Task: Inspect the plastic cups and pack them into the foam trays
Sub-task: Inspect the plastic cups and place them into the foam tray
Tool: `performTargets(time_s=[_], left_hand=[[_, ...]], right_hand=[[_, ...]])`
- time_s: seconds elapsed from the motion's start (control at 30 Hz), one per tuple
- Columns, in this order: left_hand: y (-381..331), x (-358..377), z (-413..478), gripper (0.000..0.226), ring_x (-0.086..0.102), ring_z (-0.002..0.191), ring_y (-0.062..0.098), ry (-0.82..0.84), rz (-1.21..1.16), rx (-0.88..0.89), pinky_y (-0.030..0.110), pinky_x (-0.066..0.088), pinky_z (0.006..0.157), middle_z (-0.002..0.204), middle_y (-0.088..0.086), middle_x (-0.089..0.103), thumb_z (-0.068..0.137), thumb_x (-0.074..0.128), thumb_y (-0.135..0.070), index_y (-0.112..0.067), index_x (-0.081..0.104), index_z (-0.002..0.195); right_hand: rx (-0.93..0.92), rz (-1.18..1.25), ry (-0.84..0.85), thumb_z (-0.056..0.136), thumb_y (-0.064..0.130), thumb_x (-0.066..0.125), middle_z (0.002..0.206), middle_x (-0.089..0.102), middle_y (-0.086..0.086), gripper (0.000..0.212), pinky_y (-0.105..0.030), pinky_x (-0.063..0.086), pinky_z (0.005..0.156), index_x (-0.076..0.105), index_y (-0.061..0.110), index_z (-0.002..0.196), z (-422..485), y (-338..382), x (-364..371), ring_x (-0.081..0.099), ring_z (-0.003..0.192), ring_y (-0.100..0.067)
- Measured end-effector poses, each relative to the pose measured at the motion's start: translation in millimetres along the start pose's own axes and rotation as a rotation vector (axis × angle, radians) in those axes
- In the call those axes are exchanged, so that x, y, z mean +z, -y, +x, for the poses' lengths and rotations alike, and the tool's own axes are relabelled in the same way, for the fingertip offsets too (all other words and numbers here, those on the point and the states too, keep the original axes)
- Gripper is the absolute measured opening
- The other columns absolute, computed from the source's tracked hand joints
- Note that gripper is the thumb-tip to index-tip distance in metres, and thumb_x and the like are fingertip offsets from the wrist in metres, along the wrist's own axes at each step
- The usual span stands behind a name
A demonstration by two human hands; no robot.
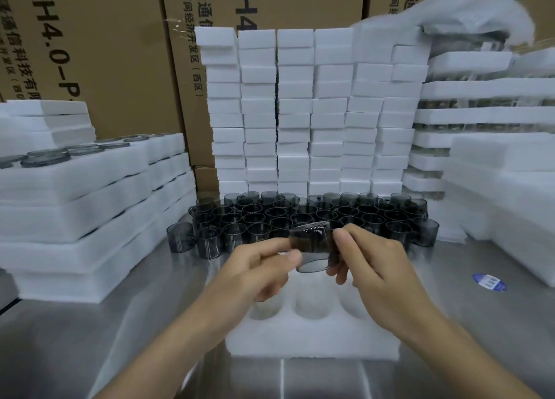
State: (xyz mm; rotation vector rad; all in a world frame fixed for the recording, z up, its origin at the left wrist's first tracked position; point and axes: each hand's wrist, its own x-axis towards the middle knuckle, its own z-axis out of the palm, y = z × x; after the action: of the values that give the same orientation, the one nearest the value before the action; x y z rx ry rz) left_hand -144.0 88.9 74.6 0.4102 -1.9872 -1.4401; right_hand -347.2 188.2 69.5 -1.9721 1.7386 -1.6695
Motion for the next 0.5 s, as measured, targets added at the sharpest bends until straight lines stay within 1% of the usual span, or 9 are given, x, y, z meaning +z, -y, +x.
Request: performTargets(time_s=[0.03, 0.1, 0.17, 0.23, 0.3, 0.37, 0.43, 0.47, 0.5], left_hand=[[0.8, 1.3, -0.6, 0.042, 0.04, 0.065, 0.012, -0.006, 0.046, 0.018, 0.02, 0.033, 0.057, 0.07, -0.003, 0.044, 0.087, 0.073, -0.057, -0.039, 0.078, 0.124], [3.7, 5.0, -1.2, 0.053, 0.052, 0.073, 0.009, -0.068, 0.184, 0.054, 0.019, 0.041, 0.063, 0.082, -0.012, 0.056, 0.081, 0.083, -0.053, -0.047, 0.071, 0.132], [6.5, 8.5, -1.4, 0.066, 0.062, 0.084, 0.008, -0.177, 0.304, 0.098, 0.021, 0.047, 0.065, 0.103, -0.018, 0.064, 0.078, 0.093, -0.045, -0.053, 0.063, 0.136], [7.3, 8.2, -1.1, 0.07, 0.067, 0.094, 0.013, -0.263, 0.345, 0.148, 0.022, 0.05, 0.066, 0.114, -0.019, 0.065, 0.078, 0.097, -0.034, -0.056, 0.062, 0.135], [6.8, 4.1, 0.0, 0.065, 0.067, 0.098, 0.016, -0.287, 0.369, 0.205, 0.024, 0.052, 0.065, 0.118, -0.017, 0.066, 0.075, 0.096, -0.039, -0.055, 0.067, 0.131], [4.9, -1.1, 0.6, 0.062, 0.067, 0.098, 0.015, -0.277, 0.4, 0.237, 0.023, 0.05, 0.065, 0.121, -0.015, 0.067, 0.07, 0.092, -0.048, -0.054, 0.07, 0.128], [4.6, -5.1, 0.4, 0.064, 0.066, 0.101, 0.016, -0.268, 0.462, 0.252, 0.02, 0.048, 0.068, 0.123, -0.015, 0.066, 0.07, 0.095, -0.05, -0.055, 0.07, 0.128], [5.1, -6.6, 0.3, 0.064, 0.065, 0.103, 0.017, -0.269, 0.502, 0.258, 0.019, 0.046, 0.07, 0.124, -0.016, 0.065, 0.071, 0.097, -0.051, -0.055, 0.07, 0.129], [6.2, -7.9, 0.6, 0.063, 0.064, 0.105, 0.016, -0.272, 0.537, 0.265, 0.018, 0.046, 0.071, 0.124, -0.016, 0.064, 0.073, 0.096, -0.051, -0.054, 0.07, 0.13]], right_hand=[[0.015, 0.022, -0.003, 0.106, 0.054, 0.04, 0.074, 0.072, 0.005, 0.044, -0.017, 0.046, 0.062, 0.062, 0.027, 0.079, 0.5, 0.9, -0.1, 0.071, 0.07, -0.019], [0.036, 0.041, 0.002, 0.106, 0.054, 0.039, 0.074, 0.072, 0.004, 0.047, -0.017, 0.046, 0.061, 0.062, 0.024, 0.079, 0.7, 1.2, -0.4, 0.071, 0.069, -0.02], [0.053, 0.056, 0.017, 0.106, 0.054, 0.038, 0.074, 0.072, 0.003, 0.048, -0.018, 0.047, 0.061, 0.063, 0.023, 0.079, 0.6, -0.8, -0.3, 0.071, 0.069, -0.02], [0.066, 0.076, 0.049, 0.107, 0.053, 0.038, 0.074, 0.072, 0.002, 0.051, -0.018, 0.047, 0.061, 0.065, 0.021, 0.079, 0.6, -3.3, 0.7, 0.07, 0.068, -0.019], [0.074, 0.066, 0.084, 0.107, 0.053, 0.037, 0.072, 0.072, 0.003, 0.053, -0.02, 0.047, 0.061, 0.067, 0.019, 0.08, 0.6, -5.1, 0.7, 0.069, 0.067, -0.019], [0.06, 0.015, 0.086, 0.105, 0.054, 0.039, 0.076, 0.071, 0.007, 0.045, -0.025, 0.05, 0.064, 0.066, 0.025, 0.083, 0.6, -5.1, -1.5, 0.07, 0.072, -0.018], [-0.001, -0.078, 0.056, 0.102, 0.055, 0.044, 0.093, 0.071, 0.012, 0.029, -0.023, 0.049, 0.066, 0.065, 0.036, 0.099, 0.6, -4.4, -6.2, 0.069, 0.089, -0.016], [-0.038, -0.114, 0.052, 0.101, 0.057, 0.047, 0.104, 0.069, 0.014, 0.026, -0.022, 0.049, 0.068, 0.063, 0.04, 0.112, 1.1, -3.7, -9.1, 0.067, 0.099, -0.016], [-0.072, -0.143, 0.068, 0.099, 0.06, 0.051, 0.114, 0.067, 0.017, 0.032, -0.022, 0.051, 0.07, 0.06, 0.044, 0.125, 1.6, -3.0, -12.1, 0.064, 0.109, -0.016]])
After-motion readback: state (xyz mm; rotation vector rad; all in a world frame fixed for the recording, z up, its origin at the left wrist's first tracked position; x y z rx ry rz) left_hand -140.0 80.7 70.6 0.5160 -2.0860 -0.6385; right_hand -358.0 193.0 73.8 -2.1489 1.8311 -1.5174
